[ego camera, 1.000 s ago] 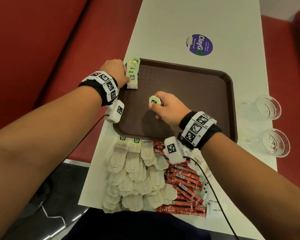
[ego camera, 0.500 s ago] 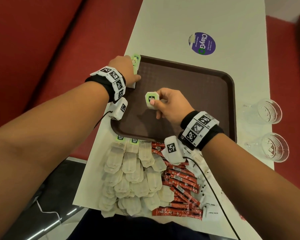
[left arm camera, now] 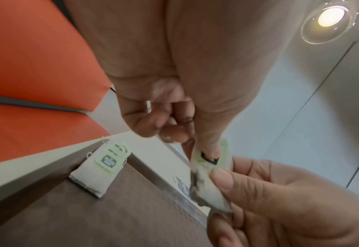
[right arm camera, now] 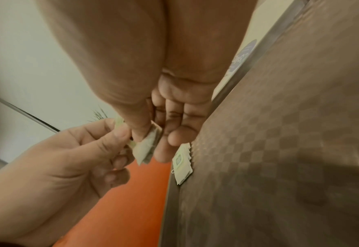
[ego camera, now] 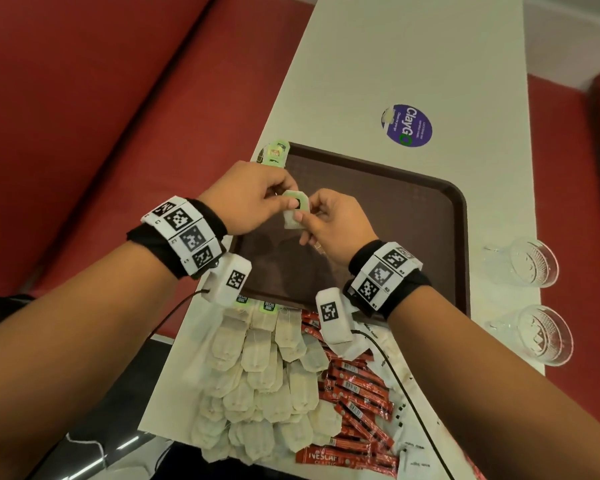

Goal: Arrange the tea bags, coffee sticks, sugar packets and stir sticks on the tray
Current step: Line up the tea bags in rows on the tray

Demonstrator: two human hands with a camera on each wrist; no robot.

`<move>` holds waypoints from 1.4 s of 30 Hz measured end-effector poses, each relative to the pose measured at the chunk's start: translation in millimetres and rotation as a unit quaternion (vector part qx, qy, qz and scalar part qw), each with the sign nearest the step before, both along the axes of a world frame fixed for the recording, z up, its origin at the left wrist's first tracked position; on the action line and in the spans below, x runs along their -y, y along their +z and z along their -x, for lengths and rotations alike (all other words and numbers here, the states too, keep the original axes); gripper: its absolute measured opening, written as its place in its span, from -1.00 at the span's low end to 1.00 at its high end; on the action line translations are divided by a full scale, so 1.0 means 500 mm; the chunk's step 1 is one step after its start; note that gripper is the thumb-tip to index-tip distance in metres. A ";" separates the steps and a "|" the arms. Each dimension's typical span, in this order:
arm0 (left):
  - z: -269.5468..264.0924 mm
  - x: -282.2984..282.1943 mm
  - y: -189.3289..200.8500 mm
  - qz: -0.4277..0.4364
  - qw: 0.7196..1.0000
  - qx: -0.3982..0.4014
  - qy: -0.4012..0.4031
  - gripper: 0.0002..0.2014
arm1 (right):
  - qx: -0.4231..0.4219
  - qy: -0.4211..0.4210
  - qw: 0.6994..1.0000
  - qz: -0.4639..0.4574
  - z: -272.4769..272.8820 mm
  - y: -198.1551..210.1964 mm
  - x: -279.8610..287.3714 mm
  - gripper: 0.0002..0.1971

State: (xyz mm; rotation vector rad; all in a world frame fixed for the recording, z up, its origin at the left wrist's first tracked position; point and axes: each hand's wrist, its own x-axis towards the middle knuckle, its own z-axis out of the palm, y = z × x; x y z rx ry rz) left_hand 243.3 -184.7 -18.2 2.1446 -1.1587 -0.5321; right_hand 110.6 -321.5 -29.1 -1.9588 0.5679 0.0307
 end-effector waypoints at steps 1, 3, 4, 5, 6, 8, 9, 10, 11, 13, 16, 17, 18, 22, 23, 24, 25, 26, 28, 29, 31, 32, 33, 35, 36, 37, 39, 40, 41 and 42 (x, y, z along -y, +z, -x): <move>-0.006 -0.001 -0.003 -0.001 1.000 -0.004 0.012 -0.96 | -0.004 -0.003 1.000 0.001 -0.001 -0.002 0.000 -0.91; -0.029 -0.002 -0.012 -0.016 0.999 0.003 0.048 -0.94 | -0.011 -0.003 1.000 0.007 0.003 -0.007 0.000 -0.93; -0.045 -0.002 -0.017 -0.041 0.997 0.015 0.060 -0.89 | -0.017 0.008 1.000 0.018 0.011 -0.010 0.001 -0.91; -0.060 -0.001 -0.021 -0.079 0.994 0.033 0.062 -0.83 | -0.029 0.030 0.998 0.041 0.022 -0.012 0.002 -0.89; -0.076 0.000 -0.029 -0.122 0.990 0.050 0.058 -0.78 | -0.046 0.062 0.995 0.070 0.037 -0.014 0.003 -0.87; -0.099 0.005 -0.048 -0.187 0.979 0.063 0.048 -0.74 | -0.094 0.128 0.981 0.111 0.068 -0.016 0.005 -0.85; -0.105 0.009 -0.058 -0.201 0.976 0.062 0.052 -0.74 | -0.120 0.154 0.974 0.118 0.083 -0.017 0.006 -0.83; -0.109 0.013 -0.070 -0.205 0.975 0.062 0.067 -0.75 | -0.143 0.175 0.966 0.124 0.095 -0.020 0.007 -0.82; -0.113 0.019 -0.080 -0.201 0.974 0.063 0.087 -0.76 | -0.164 0.194 0.958 0.131 0.106 -0.022 0.007 -0.80; -0.118 0.030 -0.095 -0.184 0.972 0.061 0.134 -0.78 | -0.196 0.227 0.943 0.143 0.121 -0.026 0.005 -0.77; -0.122 0.043 -0.100 -0.179 0.968 0.038 0.170 -0.80 | -0.226 0.262 0.925 0.156 0.135 -0.029 -0.005 -0.75; -0.122 0.046 -0.102 -0.176 0.968 0.037 0.177 -0.80 | -0.229 0.269 0.921 0.165 0.138 -0.031 -0.009 -0.76; -0.122 0.048 -0.103 -0.170 0.967 0.043 0.187 -0.79 | -0.230 0.272 0.918 0.175 0.141 -0.034 -0.013 -0.78; -0.104 0.068 -0.091 -0.193 0.956 0.116 0.188 -0.64 | -0.230 0.264 0.916 0.194 0.142 -0.035 -0.022 -0.80; -0.098 0.076 -0.090 -0.217 0.952 0.131 0.170 -0.58 | -0.230 0.263 0.916 0.196 0.142 -0.035 -0.023 -0.80; -0.094 0.085 -0.092 -0.243 0.947 0.145 0.153 -0.53 | -0.230 0.262 0.916 0.198 0.143 -0.034 -0.024 -0.80; -0.090 0.094 -0.095 -0.269 0.939 0.163 0.137 -0.49 | -0.229 0.262 0.916 0.200 0.144 -0.034 -0.024 -0.79; -0.088 0.103 -0.099 -0.292 0.931 0.182 0.121 -0.46 | -0.226 0.263 0.916 0.202 0.146 -0.034 -0.024 -0.79; -0.084 0.115 -0.107 -0.319 0.918 0.213 0.099 -0.46 | -0.219 0.265 0.915 0.209 0.149 -0.034 -0.024 -0.78; -0.084 0.118 -0.109 -0.325 0.915 0.218 0.096 -0.46 | -0.216 0.264 0.915 0.213 0.150 -0.035 -0.024 -0.78; -0.083 0.119 -0.106 -0.328 0.914 0.219 0.095 -0.46 | -0.215 0.261 0.915 0.221 0.153 -0.032 -0.028 -0.77; -0.082 0.118 -0.104 -0.326 0.915 0.218 0.098 -0.46 | -0.214 0.259 0.915 0.224 0.155 -0.031 -0.031 -0.77; -0.082 0.115 -0.099 -0.322 0.916 0.215 0.102 -0.45 | -0.213 0.255 0.916 0.226 0.157 -0.029 -0.033 -0.76; -0.074 0.099 -0.082 -0.295 0.929 0.199 0.104 -0.48 | -0.208 0.246 0.919 0.226 0.160 -0.025 -0.037 -0.77; -0.067 0.087 -0.070 -0.264 0.942 0.182 0.103 -0.54 | -0.207 0.245 0.919 0.227 0.162 -0.022 -0.039 -0.77; -0.057 0.071 -0.055 -0.226 0.955 0.162 0.098 -0.61 | -0.207 0.247 0.917 0.233 0.163 -0.020 -0.042 -0.78; -0.025 0.027 -0.023 -0.161 0.974 0.137 0.077 -0.74 | -0.193 0.258 0.912 0.253 0.168 -0.016 -0.051 -0.75; -0.005 0.003 -0.005 -0.151 0.978 0.133 0.055 -0.77 | -0.180 0.264 0.911 0.260 0.170 -0.013 -0.056 -0.72; 0.016 -0.023 0.010 -0.154 0.979 0.129 0.029 -0.79 | -0.165 0.272 0.910 0.265 0.172 -0.012 -0.062 -0.70; 0.039 -0.048 0.025 -0.165 0.978 0.125 0.002 -0.81 | -0.152 0.284 0.907 0.271 0.173 -0.010 -0.069 -0.68</move>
